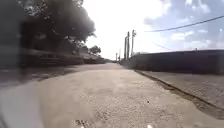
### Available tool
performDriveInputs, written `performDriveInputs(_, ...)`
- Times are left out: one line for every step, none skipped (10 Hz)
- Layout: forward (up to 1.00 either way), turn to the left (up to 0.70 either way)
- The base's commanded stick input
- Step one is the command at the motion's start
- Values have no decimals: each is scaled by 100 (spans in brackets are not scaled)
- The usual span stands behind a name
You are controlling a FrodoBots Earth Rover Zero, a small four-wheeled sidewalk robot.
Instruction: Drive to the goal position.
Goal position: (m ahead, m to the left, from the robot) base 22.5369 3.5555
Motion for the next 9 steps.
performDriveInputs(70,-2)
performDriveInputs(70,0)
performDriveInputs(70,0)
performDriveInputs(70,0)
performDriveInputs(70,0)
performDriveInputs(70,0)
performDriveInputs(70,0)
performDriveInputs(70,0)
performDriveInputs(70,0)
